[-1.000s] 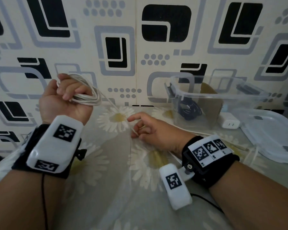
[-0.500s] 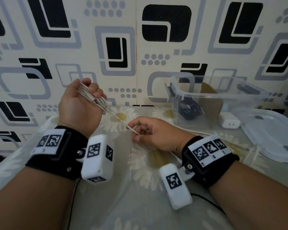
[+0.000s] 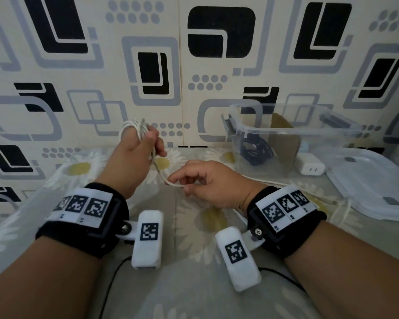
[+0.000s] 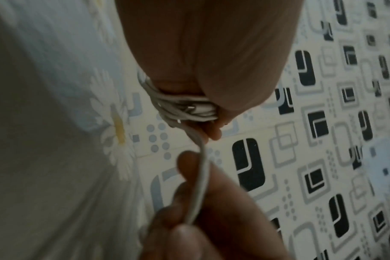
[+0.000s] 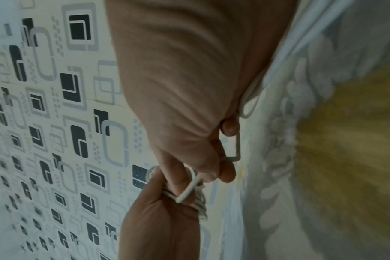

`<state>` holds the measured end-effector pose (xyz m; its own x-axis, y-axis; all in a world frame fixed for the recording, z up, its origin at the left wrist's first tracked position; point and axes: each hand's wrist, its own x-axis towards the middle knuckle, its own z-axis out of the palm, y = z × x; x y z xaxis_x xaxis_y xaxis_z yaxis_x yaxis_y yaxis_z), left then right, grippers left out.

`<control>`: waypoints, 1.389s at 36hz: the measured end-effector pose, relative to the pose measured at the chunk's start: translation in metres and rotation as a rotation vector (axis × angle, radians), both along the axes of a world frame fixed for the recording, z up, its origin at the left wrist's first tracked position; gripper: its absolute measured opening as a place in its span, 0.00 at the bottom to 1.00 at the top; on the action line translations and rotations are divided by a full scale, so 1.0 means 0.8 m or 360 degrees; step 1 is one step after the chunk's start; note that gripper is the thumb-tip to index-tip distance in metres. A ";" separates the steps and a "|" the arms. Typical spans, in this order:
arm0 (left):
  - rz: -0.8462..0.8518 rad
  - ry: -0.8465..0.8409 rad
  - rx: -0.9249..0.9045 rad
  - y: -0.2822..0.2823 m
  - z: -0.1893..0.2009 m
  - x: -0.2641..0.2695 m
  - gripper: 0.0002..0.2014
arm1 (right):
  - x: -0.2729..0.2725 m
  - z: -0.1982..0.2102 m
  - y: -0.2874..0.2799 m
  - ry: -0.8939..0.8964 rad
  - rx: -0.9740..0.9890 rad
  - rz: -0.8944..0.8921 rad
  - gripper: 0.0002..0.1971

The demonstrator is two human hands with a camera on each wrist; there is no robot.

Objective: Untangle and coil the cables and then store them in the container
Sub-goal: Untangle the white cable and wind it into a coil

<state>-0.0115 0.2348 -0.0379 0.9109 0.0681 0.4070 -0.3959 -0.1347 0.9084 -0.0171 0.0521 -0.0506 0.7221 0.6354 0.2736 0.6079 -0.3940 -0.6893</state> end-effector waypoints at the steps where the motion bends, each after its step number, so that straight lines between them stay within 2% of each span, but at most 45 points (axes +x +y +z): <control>1: 0.0015 0.0006 0.0109 -0.001 -0.003 0.000 0.09 | 0.000 0.001 -0.001 -0.0015 0.0005 0.0010 0.18; 3: -0.0011 0.0128 0.0031 -0.005 -0.006 0.002 0.09 | -0.001 0.002 -0.002 -0.0054 -0.0004 0.0032 0.18; 6: -0.0207 0.0411 -0.0596 -0.001 0.002 0.006 0.11 | 0.000 0.002 -0.002 -0.0159 -0.0037 -0.0019 0.16; 7: -0.0274 0.0467 -0.0714 0.001 0.005 0.006 0.13 | 0.000 0.001 -0.003 -0.0181 -0.0019 -0.0071 0.13; 10: -0.0425 0.0539 -0.0796 0.012 0.012 0.004 0.19 | 0.004 0.001 -0.007 -0.0084 0.0129 -0.0288 0.08; 12: -0.0556 0.0561 -0.0853 0.015 0.018 0.001 0.21 | 0.007 -0.001 -0.009 -0.0034 0.0192 -0.0415 0.11; 15: -0.0777 0.0593 -0.0955 0.016 0.029 -0.006 0.18 | 0.006 -0.002 -0.008 0.0071 0.0252 -0.0481 0.15; 17: -0.1038 0.0643 -0.1030 0.021 0.032 -0.007 0.17 | 0.005 -0.002 -0.006 0.0139 0.0326 -0.0488 0.15; 19: -0.1565 0.0799 -0.1144 0.025 0.032 -0.006 0.19 | 0.005 -0.002 -0.004 0.0245 0.0480 -0.0510 0.15; 20: -0.1708 0.0846 -0.1166 0.027 0.031 -0.006 0.21 | 0.005 -0.002 -0.005 0.0319 0.0561 -0.0505 0.15; 23: -0.1699 0.0868 -0.1108 0.030 0.028 -0.009 0.25 | 0.001 -0.002 -0.006 0.0511 0.0782 -0.0358 0.16; 26: -0.1777 0.0848 -0.1116 0.030 0.029 -0.009 0.25 | -0.004 0.001 -0.008 0.0579 0.0979 -0.0191 0.24; 28: -0.1772 0.0865 -0.1109 0.030 0.030 -0.010 0.24 | -0.001 0.002 -0.007 0.0594 0.1070 -0.0188 0.25; 31: -0.1822 0.0847 -0.1119 0.028 0.034 -0.013 0.23 | 0.008 0.000 -0.007 0.0699 0.1195 -0.0309 0.21; 37: -0.1960 0.0734 -0.1201 0.028 0.034 -0.013 0.24 | 0.013 -0.004 -0.002 0.0866 0.0893 -0.0554 0.21; 42: -0.1945 0.0608 -0.1334 0.038 0.030 -0.008 0.25 | 0.009 0.000 0.001 0.0826 0.0721 -0.0546 0.22; 50: -0.1830 0.0398 -0.1569 0.055 0.022 0.003 0.20 | 0.007 -0.003 0.002 0.0668 0.0414 -0.0492 0.20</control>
